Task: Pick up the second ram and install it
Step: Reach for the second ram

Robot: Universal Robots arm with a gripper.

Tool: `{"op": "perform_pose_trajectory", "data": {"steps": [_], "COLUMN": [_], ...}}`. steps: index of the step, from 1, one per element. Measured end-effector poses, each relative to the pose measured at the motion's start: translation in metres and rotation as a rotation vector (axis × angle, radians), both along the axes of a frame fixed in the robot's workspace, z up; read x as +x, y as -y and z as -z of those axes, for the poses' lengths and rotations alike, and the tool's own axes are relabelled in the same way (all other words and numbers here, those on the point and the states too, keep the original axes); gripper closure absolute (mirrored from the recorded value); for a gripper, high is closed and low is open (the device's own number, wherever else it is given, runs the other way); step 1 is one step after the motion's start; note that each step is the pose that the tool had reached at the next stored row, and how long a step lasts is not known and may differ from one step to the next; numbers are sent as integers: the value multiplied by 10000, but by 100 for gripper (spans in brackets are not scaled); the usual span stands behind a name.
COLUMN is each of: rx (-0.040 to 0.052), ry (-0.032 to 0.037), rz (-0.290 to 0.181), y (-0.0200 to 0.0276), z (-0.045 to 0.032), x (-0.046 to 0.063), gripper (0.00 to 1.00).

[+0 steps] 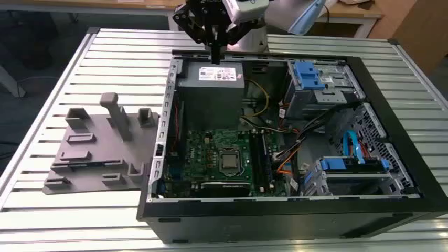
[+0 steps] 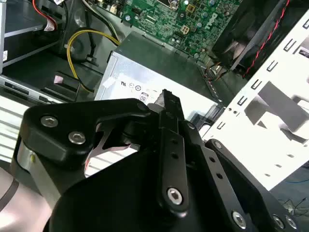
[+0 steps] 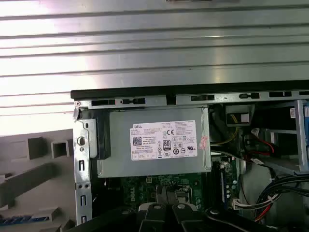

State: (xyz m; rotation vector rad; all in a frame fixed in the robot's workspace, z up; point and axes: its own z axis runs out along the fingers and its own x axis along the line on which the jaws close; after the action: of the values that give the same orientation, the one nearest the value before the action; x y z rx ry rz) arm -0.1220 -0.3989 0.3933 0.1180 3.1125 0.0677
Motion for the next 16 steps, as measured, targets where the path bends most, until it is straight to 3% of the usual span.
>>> {"op": "perform_pose_trajectory", "data": {"steps": [6, 16], "rx": [0, -1], "ry": [1, 10], "rz": [0, 0], "y": [0, 0], "z": [0, 0], "x": [-34, -281], "gripper": [93, 93]}}
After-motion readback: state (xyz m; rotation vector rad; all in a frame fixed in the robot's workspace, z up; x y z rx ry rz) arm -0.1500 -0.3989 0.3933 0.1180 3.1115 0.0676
